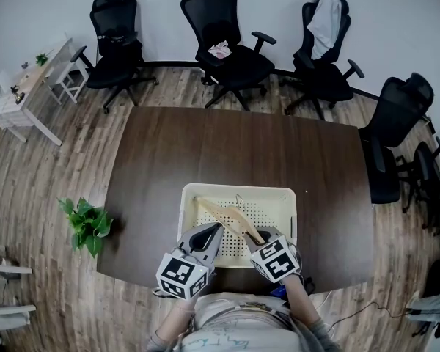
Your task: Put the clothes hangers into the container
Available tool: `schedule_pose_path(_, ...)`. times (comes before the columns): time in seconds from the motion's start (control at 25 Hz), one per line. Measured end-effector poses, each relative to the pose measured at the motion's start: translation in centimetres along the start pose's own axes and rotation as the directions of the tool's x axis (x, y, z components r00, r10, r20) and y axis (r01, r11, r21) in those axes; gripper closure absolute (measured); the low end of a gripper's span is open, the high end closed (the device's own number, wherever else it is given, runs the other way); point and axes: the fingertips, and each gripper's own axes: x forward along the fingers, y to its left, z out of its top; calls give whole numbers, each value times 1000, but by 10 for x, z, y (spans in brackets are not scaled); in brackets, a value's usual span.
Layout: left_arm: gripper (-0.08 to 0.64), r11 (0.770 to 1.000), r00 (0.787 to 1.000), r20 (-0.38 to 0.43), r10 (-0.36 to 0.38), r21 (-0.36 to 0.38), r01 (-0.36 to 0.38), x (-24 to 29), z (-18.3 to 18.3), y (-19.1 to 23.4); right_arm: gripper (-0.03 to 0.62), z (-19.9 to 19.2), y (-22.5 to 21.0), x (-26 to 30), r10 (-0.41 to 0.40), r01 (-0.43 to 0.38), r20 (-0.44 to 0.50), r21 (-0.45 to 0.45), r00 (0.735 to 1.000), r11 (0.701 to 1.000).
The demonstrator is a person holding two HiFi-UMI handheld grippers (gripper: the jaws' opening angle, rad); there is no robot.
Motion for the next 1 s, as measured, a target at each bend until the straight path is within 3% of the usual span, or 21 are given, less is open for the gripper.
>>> schedule_pose_path(1.0, 549, 1000, 1000, -16, 5, -4, -5, 6, -4, 3, 568, -3, -24, 1, -64, 65, -30, 9, 997, 998)
